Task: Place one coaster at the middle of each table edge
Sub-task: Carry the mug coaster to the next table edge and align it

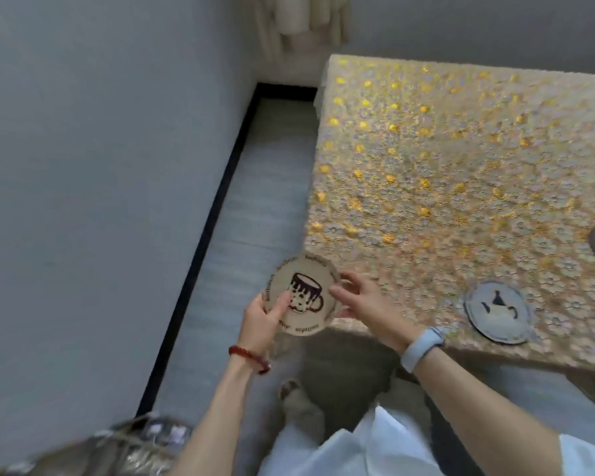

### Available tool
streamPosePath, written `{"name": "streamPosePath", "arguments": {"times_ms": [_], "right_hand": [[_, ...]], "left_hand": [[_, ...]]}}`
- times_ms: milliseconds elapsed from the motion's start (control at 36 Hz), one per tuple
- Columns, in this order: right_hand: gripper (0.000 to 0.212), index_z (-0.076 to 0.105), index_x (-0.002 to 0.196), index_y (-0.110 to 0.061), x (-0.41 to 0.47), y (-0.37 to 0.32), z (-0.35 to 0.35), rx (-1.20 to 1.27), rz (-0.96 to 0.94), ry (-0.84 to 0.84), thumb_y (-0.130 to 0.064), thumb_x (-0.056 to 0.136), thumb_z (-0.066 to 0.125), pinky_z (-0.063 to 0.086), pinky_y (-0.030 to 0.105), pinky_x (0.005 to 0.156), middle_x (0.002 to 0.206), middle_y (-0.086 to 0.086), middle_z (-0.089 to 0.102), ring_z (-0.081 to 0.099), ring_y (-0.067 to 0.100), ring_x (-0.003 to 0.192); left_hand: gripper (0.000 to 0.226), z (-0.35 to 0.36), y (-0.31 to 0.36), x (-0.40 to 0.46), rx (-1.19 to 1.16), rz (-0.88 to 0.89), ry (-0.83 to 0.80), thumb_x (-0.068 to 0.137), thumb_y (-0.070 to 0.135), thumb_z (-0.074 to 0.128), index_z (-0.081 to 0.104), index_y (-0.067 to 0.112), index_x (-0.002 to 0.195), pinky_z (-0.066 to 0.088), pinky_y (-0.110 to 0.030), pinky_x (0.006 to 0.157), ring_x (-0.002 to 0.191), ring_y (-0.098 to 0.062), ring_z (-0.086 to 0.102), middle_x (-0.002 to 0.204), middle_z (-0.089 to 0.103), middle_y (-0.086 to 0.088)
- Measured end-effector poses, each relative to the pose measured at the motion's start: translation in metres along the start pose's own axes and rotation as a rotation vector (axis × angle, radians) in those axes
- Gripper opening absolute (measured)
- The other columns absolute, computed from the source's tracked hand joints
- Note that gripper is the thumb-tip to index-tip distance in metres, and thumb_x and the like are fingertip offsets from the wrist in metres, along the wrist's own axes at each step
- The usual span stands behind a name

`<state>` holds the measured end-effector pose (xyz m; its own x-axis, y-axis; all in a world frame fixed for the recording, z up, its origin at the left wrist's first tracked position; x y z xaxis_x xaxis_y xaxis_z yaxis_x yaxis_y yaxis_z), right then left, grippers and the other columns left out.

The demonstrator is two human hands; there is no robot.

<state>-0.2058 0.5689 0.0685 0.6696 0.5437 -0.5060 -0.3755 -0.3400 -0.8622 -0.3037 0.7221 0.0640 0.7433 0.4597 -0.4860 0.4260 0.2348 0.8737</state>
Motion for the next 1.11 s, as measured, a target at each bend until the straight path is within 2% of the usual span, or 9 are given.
{"name": "streamPosePath", "arguments": {"times_ms": [111,250,417,583,694,889,1028,1083,1111], "right_hand": [[0.023,0.051,0.111,-0.017,0.018,-0.014,0.071,-0.027,0.024,0.037,-0.013,0.089,0.050,0.055,0.043,0.082,0.113,0.011,0.061,0.061,0.023,0.099],[0.025,0.051,0.114,-0.015,0.051,-0.035,0.114,-0.383,-0.151,0.142,-0.015,0.090,0.046,0.052,0.023,0.073,0.106,0.001,0.061,0.057,0.012,0.091],[0.027,0.052,0.115,-0.014,0.099,-0.054,0.125,-0.531,-0.190,0.227,-0.011,0.089,0.045,0.053,0.040,0.082,0.110,0.010,0.065,0.061,0.024,0.097],[0.028,0.051,0.115,-0.013,0.161,-0.078,0.121,-0.514,-0.151,0.323,-0.010,0.089,0.044,0.051,0.047,0.082,0.109,0.013,0.066,0.061,0.030,0.097],[0.027,0.050,0.115,-0.015,0.195,-0.100,0.116,-0.443,-0.108,0.429,-0.014,0.090,0.043,0.051,0.037,0.078,0.107,0.010,0.065,0.061,0.026,0.094],[0.024,0.049,0.114,-0.009,0.224,-0.129,0.096,-0.286,-0.023,0.645,-0.012,0.091,0.041,0.055,0.041,0.075,0.104,0.012,0.062,0.058,0.023,0.089],[0.024,0.047,0.115,-0.010,0.232,-0.133,0.075,-0.169,0.074,0.843,-0.014,0.093,0.040,0.048,0.012,0.050,0.098,0.001,0.054,0.056,0.015,0.084],[0.026,0.045,0.119,-0.012,0.232,-0.134,0.067,-0.118,0.121,0.934,-0.016,0.093,0.040,0.049,0.013,0.056,0.103,0.001,0.054,0.055,0.012,0.084],[0.029,0.044,0.122,-0.012,0.232,-0.135,0.063,-0.091,0.144,0.981,-0.017,0.094,0.039,0.053,0.022,0.065,0.107,0.003,0.054,0.054,0.013,0.087]], "left_hand": [[0.005,-0.066,-0.003,0.009,0.147,-0.047,0.062,0.084,0.025,0.060,0.061,0.022,0.088,0.053,-0.015,0.061,0.082,-0.007,0.064,0.095,0.069,-0.005],[0.034,-0.127,0.001,0.044,0.462,-0.107,0.050,0.084,0.035,0.058,0.054,0.016,0.112,0.045,-0.029,0.083,0.096,-0.016,0.056,0.111,0.061,-0.006],[0.042,-0.167,0.026,0.094,0.921,0.054,0.050,0.086,0.036,0.052,0.047,0.019,0.123,0.040,-0.044,0.100,0.118,-0.024,0.046,0.128,0.050,-0.007],[0.039,-0.173,0.075,0.161,1.141,0.232,-0.065,0.089,0.033,0.046,0.045,0.019,0.125,0.034,-0.043,0.102,0.122,-0.024,0.042,0.133,0.046,-0.005],[0.037,-0.163,0.117,0.214,1.228,0.287,-0.192,0.090,0.030,0.044,0.045,0.018,0.125,0.034,-0.041,0.101,0.122,-0.024,0.042,0.132,0.047,-0.005],[0.035,-0.128,0.178,0.289,1.230,0.429,-0.340,0.090,0.027,0.045,0.047,0.015,0.124,0.036,-0.042,0.102,0.121,-0.023,0.043,0.128,0.051,-0.007],[0.037,-0.100,0.190,0.329,1.272,0.464,-0.560,0.091,0.027,0.045,0.045,0.015,0.125,0.035,-0.042,0.106,0.123,-0.022,0.042,0.130,0.049,-0.007],[0.037,-0.085,0.192,0.347,1.300,0.476,-0.656,0.091,0.027,0.044,0.045,0.015,0.126,0.036,-0.041,0.105,0.123,-0.022,0.042,0.131,0.048,-0.008],[0.037,-0.077,0.194,0.356,1.316,0.488,-0.703,0.091,0.026,0.044,0.045,0.014,0.126,0.036,-0.041,0.105,0.123,-0.023,0.042,0.132,0.048,-0.008]]}}
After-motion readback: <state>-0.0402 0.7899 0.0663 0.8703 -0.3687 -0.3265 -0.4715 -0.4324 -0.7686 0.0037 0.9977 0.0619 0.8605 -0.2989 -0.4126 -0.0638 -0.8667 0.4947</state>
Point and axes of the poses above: each hand's wrist, its own x-axis towards the middle knuckle, its own z-axis out of the palm, y = z × x, the point moved 1 cm from there along x, towards the middle knuckle
